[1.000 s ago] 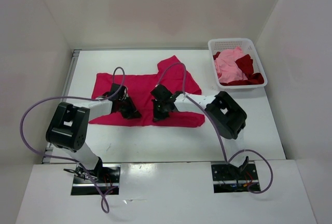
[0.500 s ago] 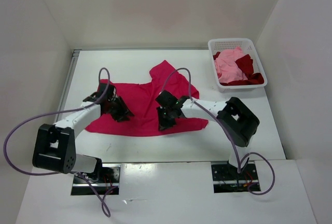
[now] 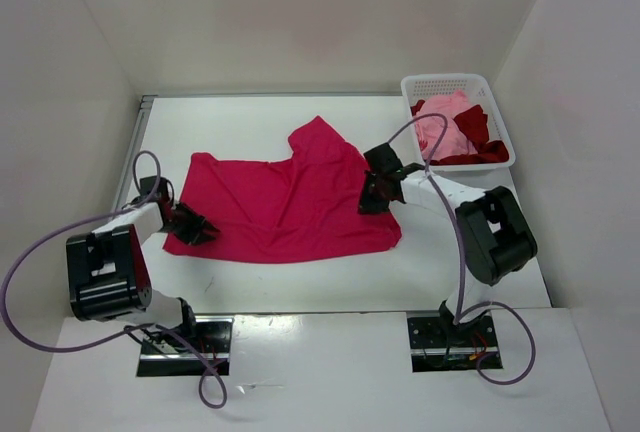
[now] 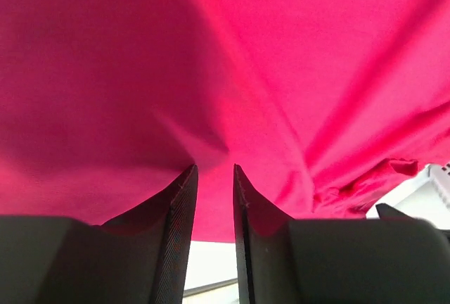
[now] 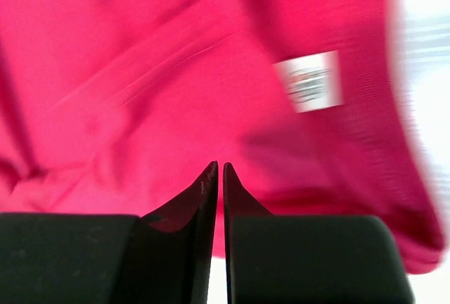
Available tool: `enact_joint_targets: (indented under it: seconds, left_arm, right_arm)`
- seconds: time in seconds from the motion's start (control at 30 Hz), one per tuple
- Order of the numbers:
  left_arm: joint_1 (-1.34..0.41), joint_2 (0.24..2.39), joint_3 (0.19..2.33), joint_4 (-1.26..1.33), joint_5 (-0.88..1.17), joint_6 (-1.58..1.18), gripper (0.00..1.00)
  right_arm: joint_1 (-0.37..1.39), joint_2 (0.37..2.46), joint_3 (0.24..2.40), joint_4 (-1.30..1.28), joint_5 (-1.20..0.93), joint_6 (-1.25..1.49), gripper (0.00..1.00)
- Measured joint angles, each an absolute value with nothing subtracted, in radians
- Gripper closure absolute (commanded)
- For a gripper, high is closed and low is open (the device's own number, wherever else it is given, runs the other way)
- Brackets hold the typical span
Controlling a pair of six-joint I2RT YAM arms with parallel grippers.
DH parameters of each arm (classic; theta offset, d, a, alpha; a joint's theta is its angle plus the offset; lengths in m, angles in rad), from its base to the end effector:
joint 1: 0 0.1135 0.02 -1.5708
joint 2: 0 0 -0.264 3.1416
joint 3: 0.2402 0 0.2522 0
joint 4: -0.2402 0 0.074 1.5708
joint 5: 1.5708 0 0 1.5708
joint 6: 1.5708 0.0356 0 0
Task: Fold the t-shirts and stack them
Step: Grap the side of the flattened tshirt furthest away from the robot with both arms
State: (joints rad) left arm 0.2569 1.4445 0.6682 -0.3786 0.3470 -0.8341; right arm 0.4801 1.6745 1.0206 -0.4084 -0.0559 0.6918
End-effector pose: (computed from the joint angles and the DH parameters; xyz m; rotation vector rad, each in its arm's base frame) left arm 0.2420 0.0510 0.1483 -1.3514 2.4244 -0.6326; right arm 0.2932 0.1549 0.1790 0.2670 2.6993 0.4530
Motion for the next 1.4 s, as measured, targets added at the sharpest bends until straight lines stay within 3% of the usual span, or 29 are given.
enact_joint_targets:
  seconds: [0.3, 0.57, 0.7, 0.83, 0.9, 0.93, 0.97, 1.0, 1.03, 1.1, 1.17, 1.23, 1.27, 1.4]
  left_arm:
    - [0.436, 1.551, 0.61, -0.305, 0.584, -0.844, 0.67]
    - [0.485, 1.359, 0.556, -0.435, 0.508, -0.841, 0.62]
    - [0.496, 1.24, 0.57, -0.492, 0.49, -0.841, 0.58]
    - [0.495, 1.278, 0.665, -0.498, 0.48, -0.839, 0.58]
    - [0.481, 1.327, 0.741, -0.464, 0.465, -0.839, 0.58]
    - [0.473, 1.349, 0.774, -0.436, 0.456, -0.839, 0.58]
    - [0.464, 1.375, 0.805, -0.402, 0.445, -0.84, 0.59]
    - [0.454, 1.402, 0.833, -0.371, 0.43, -0.842, 0.72]
    - [0.444, 1.43, 0.862, -0.346, 0.411, -0.845, 0.78]
    - [0.424, 1.489, 0.915, -0.297, 0.366, -0.847, 0.92]
    - [0.405, 1.561, 0.987, -0.274, 0.308, -0.847, 0.95]
    - [0.385, 1.648, 1.074, -0.241, 0.256, -0.846, 0.84]
    - [0.378, 1.694, 1.12, -0.233, 0.235, -0.844, 0.71]
    - [0.347, 1.871, 1.307, -0.225, 0.157, -0.829, 0.57]
  right_arm:
    - [0.435, 1.647, 0.884, -0.36, -0.014, 0.766, 0.92]
    - [0.435, 1.486, 0.72, -0.364, -0.015, 0.866, 0.92]
    - [0.433, 1.446, 0.702, -0.39, -0.019, 0.88, 0.78]
    - [0.431, 1.448, 0.803, -0.458, -0.024, 0.854, 0.68]
    - [0.43, 1.448, 0.891, -0.466, -0.038, 0.833, 0.67]
    - [0.429, 1.448, 0.933, -0.461, -0.043, 0.819, 0.72]
    - [0.429, 1.448, 0.97, -0.451, -0.051, 0.806, 0.76]
    - [0.429, 1.452, 0.999, -0.443, -0.063, 0.791, 0.81]
    - [0.429, 1.463, 1.031, -0.43, -0.079, 0.776, 0.9]
    - [0.429, 1.499, 1.074, -0.4, -0.125, 0.747, 0.97]
    - [0.429, 1.539, 1.089, -0.371, -0.163, 0.73, 1.0]
    - [0.429, 1.582, 1.089, -0.363, -0.197, 0.714, 1.0]
    - [0.429, 1.599, 1.089, -0.363, -0.206, 0.707, 1.0]
    - [0.429, 1.642, 1.094, -0.362, -0.244, 0.685, 0.97]
